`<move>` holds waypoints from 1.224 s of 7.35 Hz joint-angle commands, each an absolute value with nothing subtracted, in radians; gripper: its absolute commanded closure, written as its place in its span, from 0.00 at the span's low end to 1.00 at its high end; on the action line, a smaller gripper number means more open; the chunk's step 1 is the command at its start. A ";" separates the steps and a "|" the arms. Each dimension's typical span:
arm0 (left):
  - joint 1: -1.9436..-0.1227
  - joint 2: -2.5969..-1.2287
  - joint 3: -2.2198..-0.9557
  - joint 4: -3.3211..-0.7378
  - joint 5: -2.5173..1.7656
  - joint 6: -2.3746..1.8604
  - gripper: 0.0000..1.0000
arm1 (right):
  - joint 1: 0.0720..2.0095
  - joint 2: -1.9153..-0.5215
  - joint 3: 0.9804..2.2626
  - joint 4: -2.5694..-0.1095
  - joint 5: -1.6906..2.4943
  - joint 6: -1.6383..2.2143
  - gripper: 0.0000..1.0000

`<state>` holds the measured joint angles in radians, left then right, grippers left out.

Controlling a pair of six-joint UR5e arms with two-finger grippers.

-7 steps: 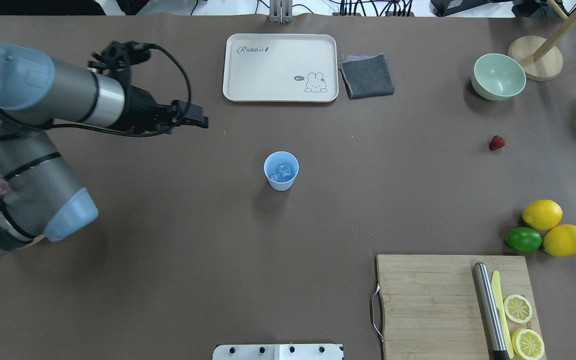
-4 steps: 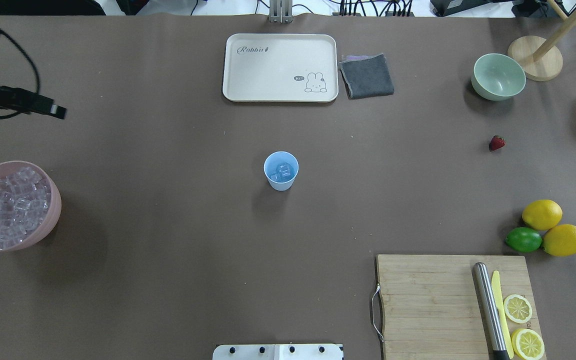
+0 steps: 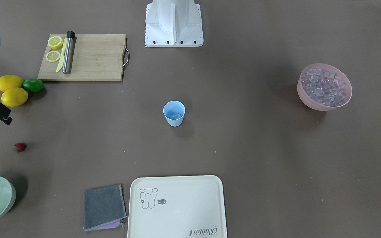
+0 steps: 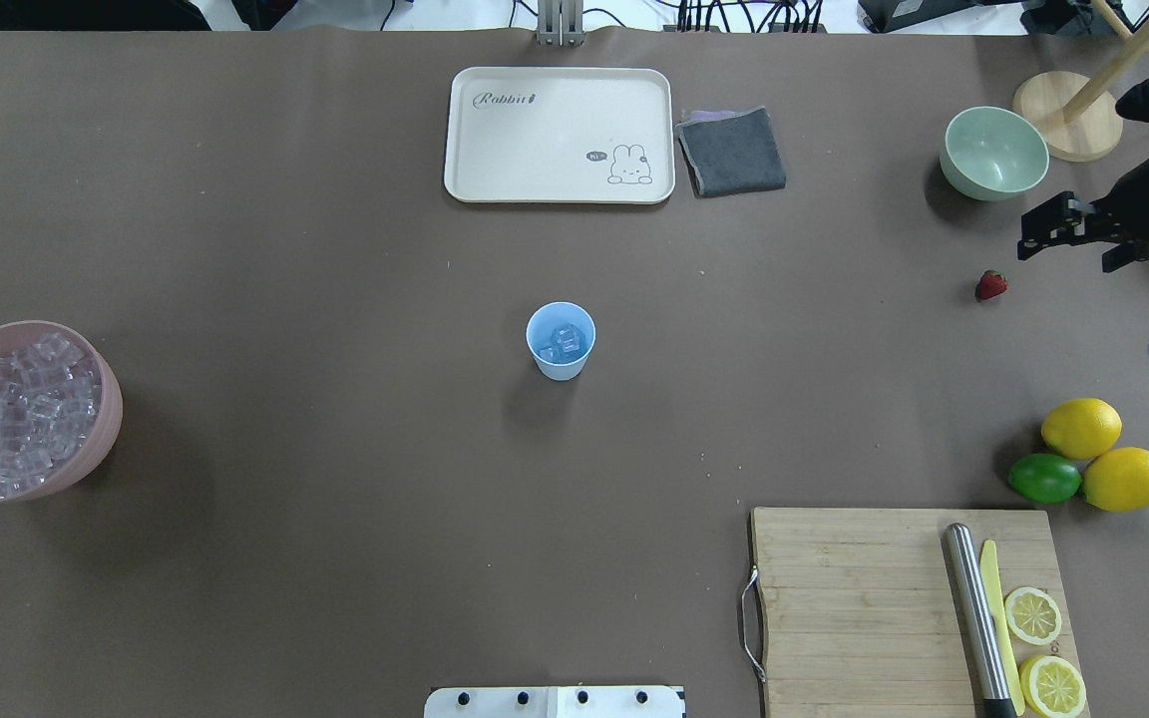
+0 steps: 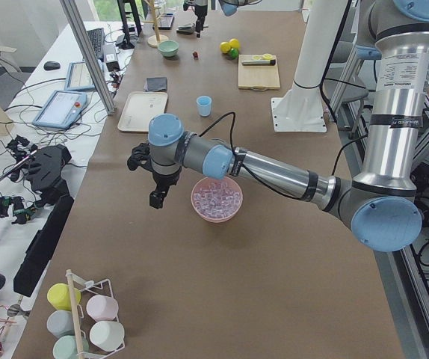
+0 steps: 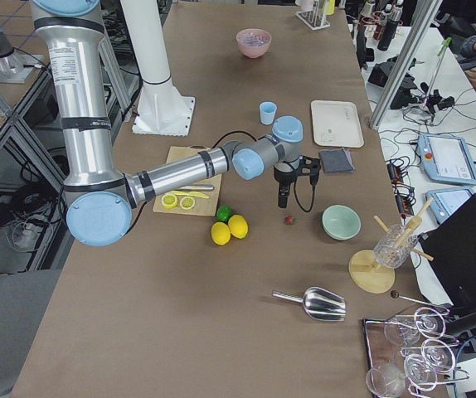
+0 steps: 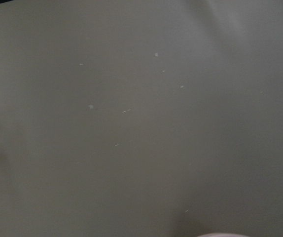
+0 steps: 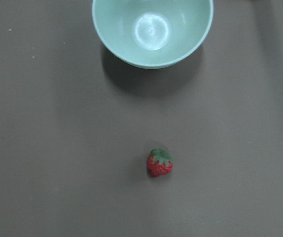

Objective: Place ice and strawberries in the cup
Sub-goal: 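Lower the right gripper onto the red strawberry and grasp it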

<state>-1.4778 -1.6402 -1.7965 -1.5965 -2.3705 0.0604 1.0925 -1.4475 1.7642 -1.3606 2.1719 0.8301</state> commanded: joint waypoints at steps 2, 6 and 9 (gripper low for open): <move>-1.496 -1.600 -1.781 -1.592 -2.375 0.109 0.01 | 1.029 -1.387 1.582 -1.168 2.105 0.847 0.00; -1.496 -1.525 -1.767 -1.756 -2.382 0.104 0.01 | 1.028 -1.385 1.450 -1.049 2.095 0.850 0.02; -1.494 -1.525 -1.764 -1.758 -2.384 0.106 0.01 | 0.983 -1.385 1.448 -1.049 2.042 0.896 0.09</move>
<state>-1.4944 -1.5244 -1.7647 -1.7562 -2.3832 0.1057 1.0006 -1.3850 1.4499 -1.0508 2.0596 0.8762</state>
